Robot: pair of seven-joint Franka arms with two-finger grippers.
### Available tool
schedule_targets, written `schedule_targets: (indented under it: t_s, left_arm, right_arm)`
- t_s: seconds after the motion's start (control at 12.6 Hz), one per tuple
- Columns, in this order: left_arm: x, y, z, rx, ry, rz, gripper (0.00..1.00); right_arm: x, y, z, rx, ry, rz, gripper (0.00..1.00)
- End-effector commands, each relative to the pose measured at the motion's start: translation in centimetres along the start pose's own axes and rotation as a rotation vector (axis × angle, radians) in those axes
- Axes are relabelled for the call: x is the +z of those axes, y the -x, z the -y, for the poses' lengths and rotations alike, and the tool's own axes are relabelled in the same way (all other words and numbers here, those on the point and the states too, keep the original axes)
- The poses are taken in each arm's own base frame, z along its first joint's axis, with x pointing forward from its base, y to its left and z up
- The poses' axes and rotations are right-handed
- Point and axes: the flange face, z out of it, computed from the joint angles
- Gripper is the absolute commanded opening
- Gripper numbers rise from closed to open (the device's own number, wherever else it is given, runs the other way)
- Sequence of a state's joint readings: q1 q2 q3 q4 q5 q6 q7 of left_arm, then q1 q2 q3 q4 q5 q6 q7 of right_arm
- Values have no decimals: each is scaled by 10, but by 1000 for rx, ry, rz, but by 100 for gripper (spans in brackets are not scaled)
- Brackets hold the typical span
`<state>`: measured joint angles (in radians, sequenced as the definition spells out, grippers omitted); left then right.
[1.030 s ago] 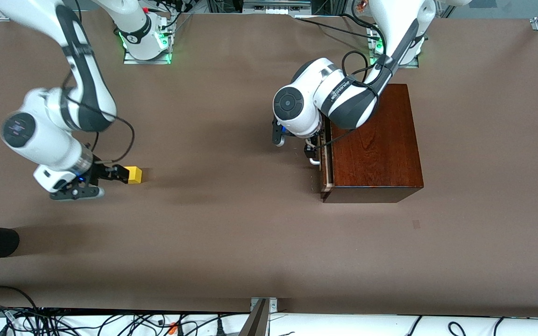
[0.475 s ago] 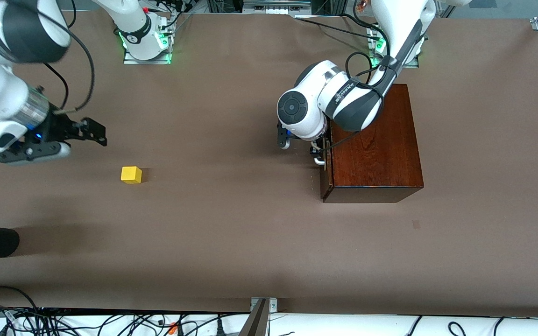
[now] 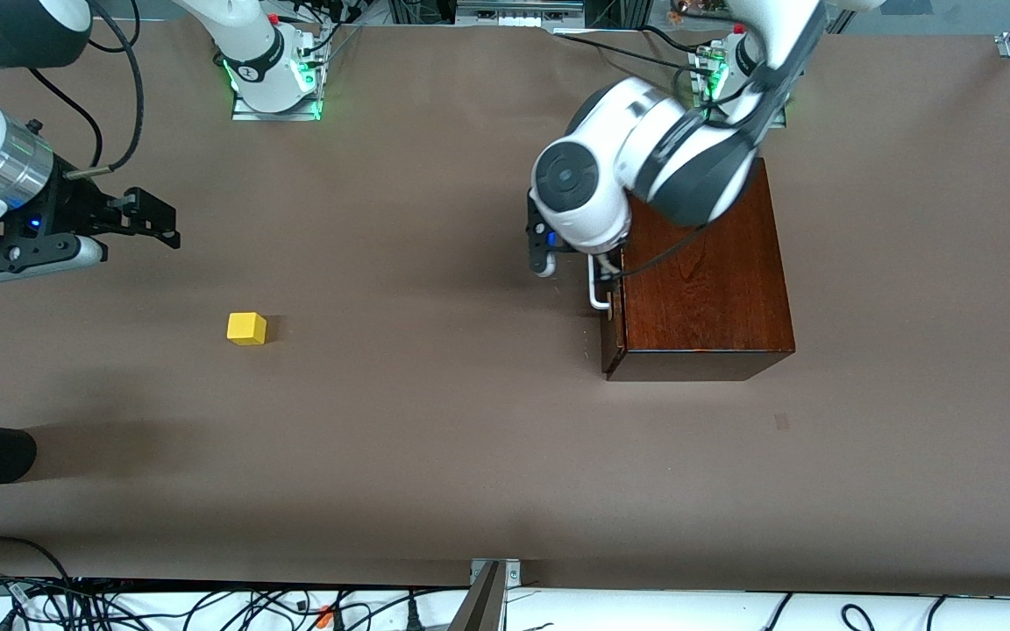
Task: Open drawer, take yellow block, close drawer
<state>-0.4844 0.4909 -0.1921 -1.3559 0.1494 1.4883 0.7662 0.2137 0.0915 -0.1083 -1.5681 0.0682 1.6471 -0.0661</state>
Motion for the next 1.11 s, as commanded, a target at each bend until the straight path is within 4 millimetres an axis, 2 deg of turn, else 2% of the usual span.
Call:
schedule_targets:
  t_s: [0.0, 0.16, 0.32, 0.48, 0.55, 0.63, 0.79, 0.87, 0.95, 1.03]
  left_arm:
    - [-79, 84, 6, -245, 0, -95, 100]
    - [-113, 142, 14, -432, 25, -139, 100]
    - [-130, 183, 21, -632, 47, -143, 100]
    - [-151, 223, 19, -761, 66, -141, 100]
    - [-166, 249, 10, -849, 39, -150, 100]
    - [-172, 256, 3, -914, 29, -126, 100]
    - [-166, 274, 1, -959, 74, -71, 100]
    - [-163, 287, 8, -989, 79, -76, 100]
    - [-170, 314, 13, -1041, 60, -136, 100]
    - [-167, 322, 20, -1062, 56, -196, 100]
  right_arm:
    - [-21, 6, -23, 7, 8, -11, 100]
    - [-24, 6, -20, 0, 12, -6, 100]
    - [-30, 3, -23, 2, 37, -28, 100]
    - [-26, -7, -21, -7, 56, -51, 100]
    - [-25, -7, -19, -11, 58, -43, 100]
    - [-24, -6, -14, -19, 58, -37, 100]
    - [-24, -5, -6, -33, 63, -28, 100]
    - [-25, -5, -6, -33, 63, -33, 100]
    - [-25, -6, -6, -33, 63, -34, 100]
    - [-25, -6, -6, -33, 64, -34, 100]
